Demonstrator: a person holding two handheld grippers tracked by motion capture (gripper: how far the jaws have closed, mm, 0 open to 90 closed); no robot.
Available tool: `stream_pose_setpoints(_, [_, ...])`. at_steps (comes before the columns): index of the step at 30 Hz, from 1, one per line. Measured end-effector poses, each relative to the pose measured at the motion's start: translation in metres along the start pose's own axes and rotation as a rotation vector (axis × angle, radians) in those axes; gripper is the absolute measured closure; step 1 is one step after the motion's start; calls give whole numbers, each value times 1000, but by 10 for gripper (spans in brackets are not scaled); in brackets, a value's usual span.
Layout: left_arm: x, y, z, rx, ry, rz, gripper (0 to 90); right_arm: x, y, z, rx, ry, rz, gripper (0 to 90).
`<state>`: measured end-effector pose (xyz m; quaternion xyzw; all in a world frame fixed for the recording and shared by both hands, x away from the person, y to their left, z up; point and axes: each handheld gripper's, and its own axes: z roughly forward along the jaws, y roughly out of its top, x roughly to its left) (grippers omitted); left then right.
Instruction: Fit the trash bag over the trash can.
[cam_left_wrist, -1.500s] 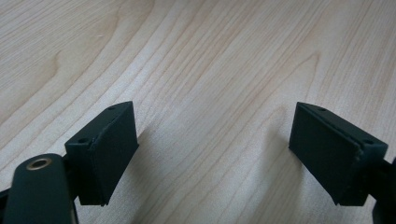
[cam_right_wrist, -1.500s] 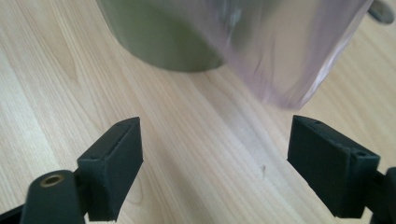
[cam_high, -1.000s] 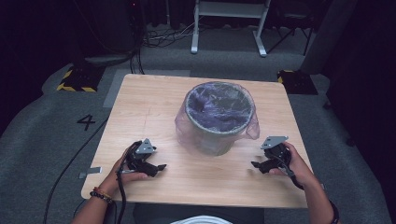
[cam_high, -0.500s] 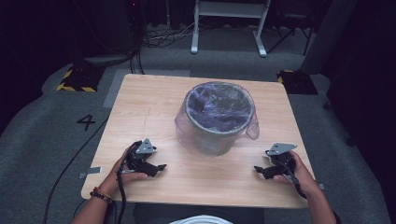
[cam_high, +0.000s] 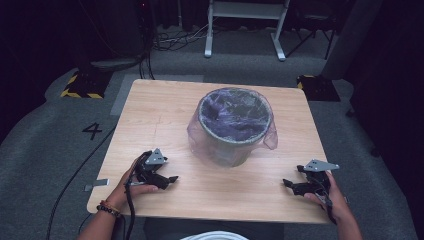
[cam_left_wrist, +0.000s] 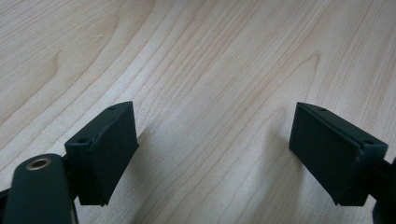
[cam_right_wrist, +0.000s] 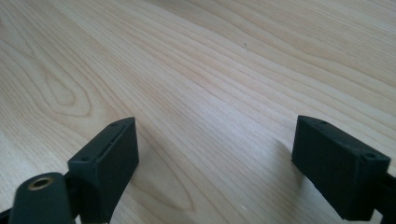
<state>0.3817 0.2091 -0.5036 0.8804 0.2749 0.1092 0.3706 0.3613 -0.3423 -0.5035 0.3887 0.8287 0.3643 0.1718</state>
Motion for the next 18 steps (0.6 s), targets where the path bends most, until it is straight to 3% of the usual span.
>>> stream_pose_setpoints(18, [0,0,0,1,0,-1,150,0,-2,-2,-3,-16,17,146])
